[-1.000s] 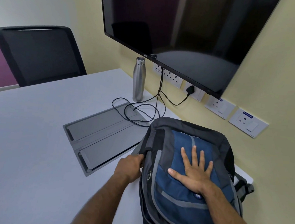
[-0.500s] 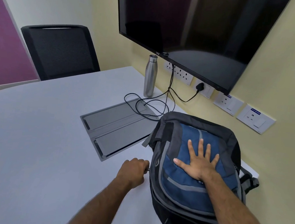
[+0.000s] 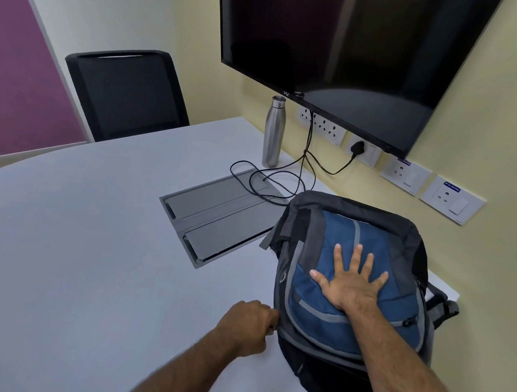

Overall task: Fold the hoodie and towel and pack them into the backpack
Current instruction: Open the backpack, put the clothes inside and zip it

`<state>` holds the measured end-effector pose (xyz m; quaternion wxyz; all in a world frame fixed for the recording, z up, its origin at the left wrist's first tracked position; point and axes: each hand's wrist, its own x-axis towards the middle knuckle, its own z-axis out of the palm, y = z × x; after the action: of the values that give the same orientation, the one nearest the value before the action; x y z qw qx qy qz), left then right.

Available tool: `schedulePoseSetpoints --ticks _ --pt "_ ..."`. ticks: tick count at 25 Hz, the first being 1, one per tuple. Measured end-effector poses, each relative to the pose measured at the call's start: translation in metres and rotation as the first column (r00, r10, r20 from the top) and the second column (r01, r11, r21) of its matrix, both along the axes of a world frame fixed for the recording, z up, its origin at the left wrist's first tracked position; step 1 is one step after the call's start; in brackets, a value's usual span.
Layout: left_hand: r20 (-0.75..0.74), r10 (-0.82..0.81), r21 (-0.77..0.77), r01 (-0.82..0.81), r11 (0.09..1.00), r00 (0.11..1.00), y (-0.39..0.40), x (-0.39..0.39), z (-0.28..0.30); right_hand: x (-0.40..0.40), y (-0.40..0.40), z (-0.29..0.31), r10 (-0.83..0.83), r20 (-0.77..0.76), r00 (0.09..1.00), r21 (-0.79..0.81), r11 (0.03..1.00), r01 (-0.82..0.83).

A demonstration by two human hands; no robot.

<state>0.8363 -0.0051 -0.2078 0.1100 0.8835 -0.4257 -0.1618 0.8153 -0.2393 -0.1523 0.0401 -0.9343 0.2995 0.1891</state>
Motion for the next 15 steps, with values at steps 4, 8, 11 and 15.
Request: schedulePoseSetpoints --ticks 4,8,11,15 --pt "-0.036 -0.052 0.002 0.052 0.999 0.998 0.004 -0.015 0.003 -0.009 0.010 -0.002 -0.004 0.007 1.000 0.010 1.000 0.004" --pt "-0.112 -0.001 -0.081 -0.008 0.997 0.994 0.009 -0.026 0.003 -0.026 0.011 0.001 0.066 0.036 0.997 0.112 0.991 -0.070" --pt "-0.189 0.064 -0.192 -0.101 0.976 0.980 0.013 -0.032 0.006 -0.052 0.022 0.012 0.194 0.360 0.913 0.089 0.966 -0.241" --pt "-0.409 0.147 -0.311 -0.289 0.905 0.901 0.015 -0.034 0.011 -0.093 0.072 0.012 0.672 0.582 0.458 -0.278 0.694 -0.665"
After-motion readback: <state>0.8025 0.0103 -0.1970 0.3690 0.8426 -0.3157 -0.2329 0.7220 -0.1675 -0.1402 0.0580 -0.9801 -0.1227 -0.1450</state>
